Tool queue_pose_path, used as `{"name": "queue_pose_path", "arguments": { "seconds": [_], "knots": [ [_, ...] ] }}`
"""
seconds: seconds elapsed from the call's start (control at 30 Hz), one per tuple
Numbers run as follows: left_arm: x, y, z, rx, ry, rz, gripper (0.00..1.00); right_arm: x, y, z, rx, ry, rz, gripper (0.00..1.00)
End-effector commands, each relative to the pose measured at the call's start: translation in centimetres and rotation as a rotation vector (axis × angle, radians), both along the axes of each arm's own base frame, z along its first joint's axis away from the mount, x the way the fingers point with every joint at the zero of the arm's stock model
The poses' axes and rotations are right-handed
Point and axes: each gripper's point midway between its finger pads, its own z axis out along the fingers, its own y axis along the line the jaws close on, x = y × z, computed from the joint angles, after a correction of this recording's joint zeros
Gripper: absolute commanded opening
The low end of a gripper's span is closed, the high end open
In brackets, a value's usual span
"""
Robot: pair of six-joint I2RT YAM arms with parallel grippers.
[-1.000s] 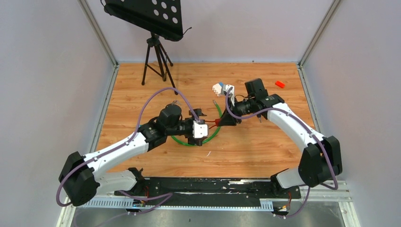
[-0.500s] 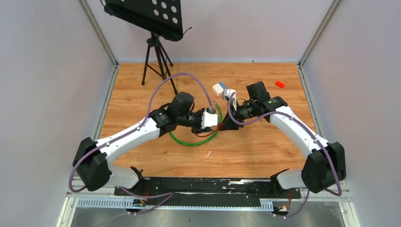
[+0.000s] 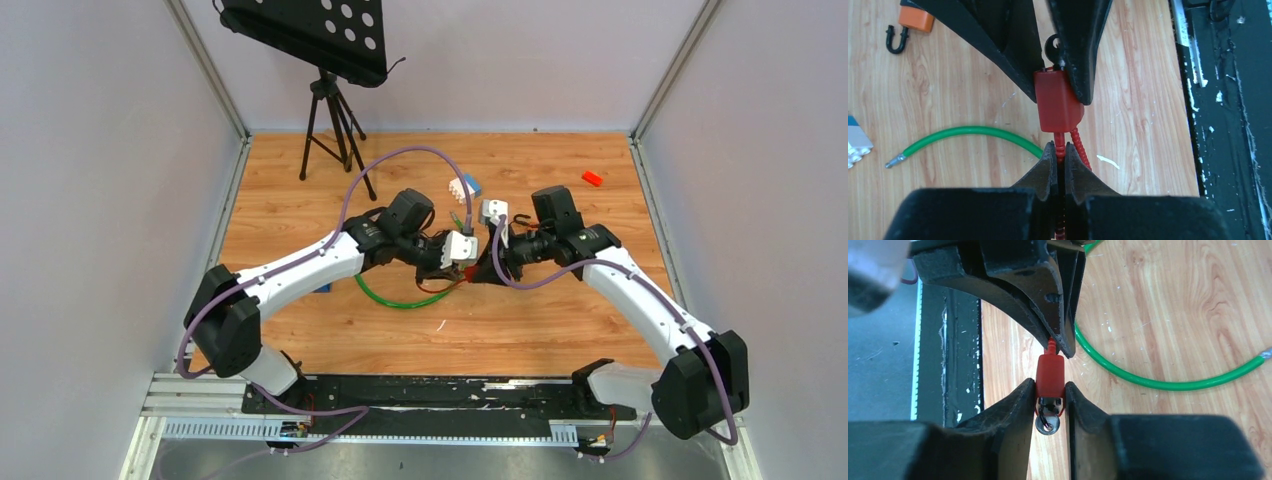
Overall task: Unlock with the key
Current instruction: Unlock the lock.
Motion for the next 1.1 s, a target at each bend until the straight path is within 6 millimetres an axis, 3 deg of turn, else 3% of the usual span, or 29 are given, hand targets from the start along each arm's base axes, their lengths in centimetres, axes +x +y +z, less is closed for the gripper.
{"name": "queue_pose_path", "arguments": {
  "seconds": [0.0,0.17,0.3,0.47,0.73,1.07],
  "knots": [
    [1.5,0.2,2.2,-0.027,-0.066,0.085,0.0,1.7,-0.2,2.1,0.041,-0.09,-0.082,0.45],
    [4.0,1.5,3.0,-0.043,-0.299,0.226,0.0,4.0,-0.9,4.3,0.078,-0.006,-0.229,0.77],
    [4.3,2.1,3.2,-0.067,-0.445,0.274,0.0,4.7,-0.1,4.2,0.106,0.149,-0.239,0.9],
    [3.9,2.5,2.6,-0.054,-0.661,0.304,0.0,5.1,1.4,1.8,0.114,0.376,-0.17,0.93],
    [4.7,2.5,2.4,-0.025,-0.765,0.354,0.0,4.3,2.6,-1.0,0.147,0.61,-0.028,0.94],
    [4.6,2.2,1.5,0.008,-0.791,0.344,0.0,3.7,3.3,-2.2,0.152,0.673,0.036,0.91]
  ]
}}
